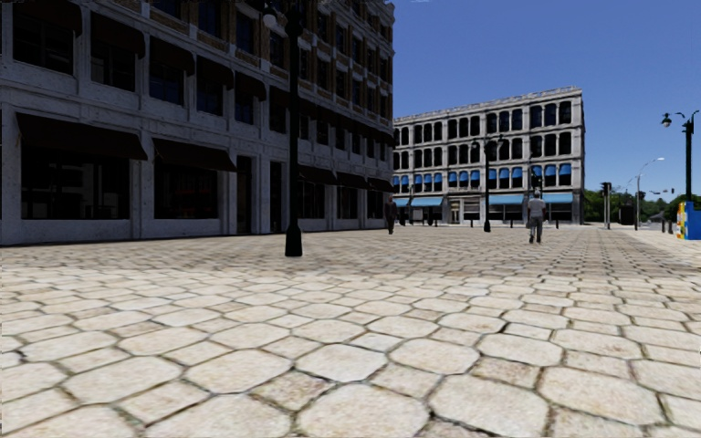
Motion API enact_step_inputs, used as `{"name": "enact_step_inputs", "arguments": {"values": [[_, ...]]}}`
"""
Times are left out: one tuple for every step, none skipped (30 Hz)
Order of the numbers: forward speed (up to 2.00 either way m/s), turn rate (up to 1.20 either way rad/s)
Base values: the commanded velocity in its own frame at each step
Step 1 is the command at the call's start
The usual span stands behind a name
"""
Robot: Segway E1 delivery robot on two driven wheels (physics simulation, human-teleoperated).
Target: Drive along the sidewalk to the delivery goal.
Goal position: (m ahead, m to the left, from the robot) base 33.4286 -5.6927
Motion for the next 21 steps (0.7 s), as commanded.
{"name": "enact_step_inputs", "arguments": {"values": [[1.71,-0.5],[1.72,-0.49],[1.72,-0.48],[1.72,-0.48],[1.72,-0.48],[1.73,-0.48],[1.74,-0.48],[1.74,-0.48],[1.74,-0.48],[1.74,-0.48],[1.75,-0.48],[1.75,-0.48],[1.75,-0.48],[1.76,-0.48],[1.76,-0.45],[1.77,-0.38],[1.77,-0.38],[1.77,-0.34],[1.77,-0.32],[1.77,-0.32],[1.77,-0.32]]}}
